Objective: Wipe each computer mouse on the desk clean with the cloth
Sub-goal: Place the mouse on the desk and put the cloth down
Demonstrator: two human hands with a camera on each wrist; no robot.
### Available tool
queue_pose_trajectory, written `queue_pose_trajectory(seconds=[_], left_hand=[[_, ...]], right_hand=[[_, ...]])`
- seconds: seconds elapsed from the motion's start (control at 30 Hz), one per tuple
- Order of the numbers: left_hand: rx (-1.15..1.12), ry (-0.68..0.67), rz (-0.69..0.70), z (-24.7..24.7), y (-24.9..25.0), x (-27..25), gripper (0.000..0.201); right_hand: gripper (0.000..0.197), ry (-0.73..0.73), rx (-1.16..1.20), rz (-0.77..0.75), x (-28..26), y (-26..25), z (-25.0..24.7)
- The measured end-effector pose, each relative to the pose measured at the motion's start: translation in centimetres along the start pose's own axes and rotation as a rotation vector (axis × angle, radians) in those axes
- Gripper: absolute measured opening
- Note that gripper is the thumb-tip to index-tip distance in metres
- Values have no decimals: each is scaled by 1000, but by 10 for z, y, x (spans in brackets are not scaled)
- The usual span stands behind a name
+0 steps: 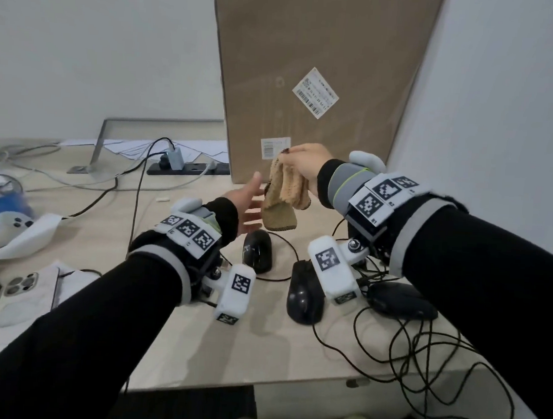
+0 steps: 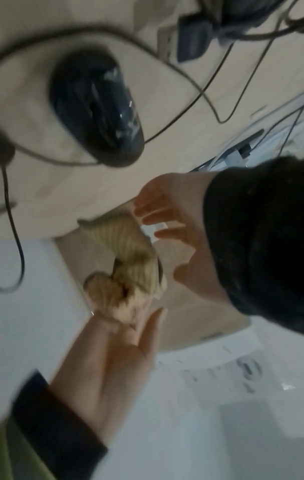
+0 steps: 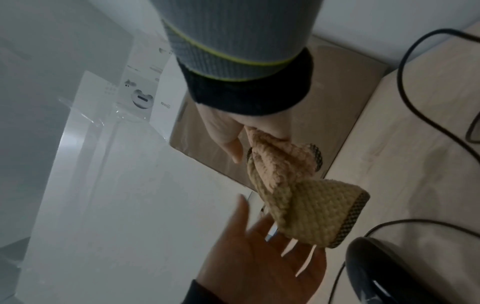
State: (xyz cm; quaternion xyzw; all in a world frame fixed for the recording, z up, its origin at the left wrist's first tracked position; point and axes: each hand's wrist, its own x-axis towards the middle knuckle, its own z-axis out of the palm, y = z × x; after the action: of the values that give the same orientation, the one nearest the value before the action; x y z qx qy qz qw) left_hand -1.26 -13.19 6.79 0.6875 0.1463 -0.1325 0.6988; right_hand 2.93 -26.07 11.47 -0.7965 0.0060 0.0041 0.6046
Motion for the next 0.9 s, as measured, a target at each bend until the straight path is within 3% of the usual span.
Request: queue_pose_trajectory(seconds=[0.07, 0.13, 0.27, 0.43, 0.57, 0.67, 0.73, 0.83, 0.9], left_hand=[[-40, -128, 50, 0, 12, -9, 51], [66, -121, 134, 1, 21, -12, 34], [361, 175, 276, -8, 36, 4, 26], [480, 271, 277, -26, 46, 37, 31], [499, 354, 419, -27, 61, 66, 28], [498, 408, 499, -23, 79, 84, 24], [553, 397, 442, -20, 86, 102, 25], [887, 305, 222, -18, 79, 121, 38], [1030, 249, 135, -17, 69, 135, 42]], right_hand=[[20, 16, 85, -6, -1, -6, 0], [31, 7, 65, -34, 3, -10, -1], [35, 30, -211, -134, 15, -21, -19], [27, 7, -499, -137, 38, -16, -48], [12, 54, -662, -202, 69, -10, -49], [12, 123, -651, -259, 90, -7, -48], [17, 83, -742, -206, 109, 3, -46], [30, -119, -993, -29, 120, 22, -42], [32, -211, -1035, -5, 125, 32, -36]])
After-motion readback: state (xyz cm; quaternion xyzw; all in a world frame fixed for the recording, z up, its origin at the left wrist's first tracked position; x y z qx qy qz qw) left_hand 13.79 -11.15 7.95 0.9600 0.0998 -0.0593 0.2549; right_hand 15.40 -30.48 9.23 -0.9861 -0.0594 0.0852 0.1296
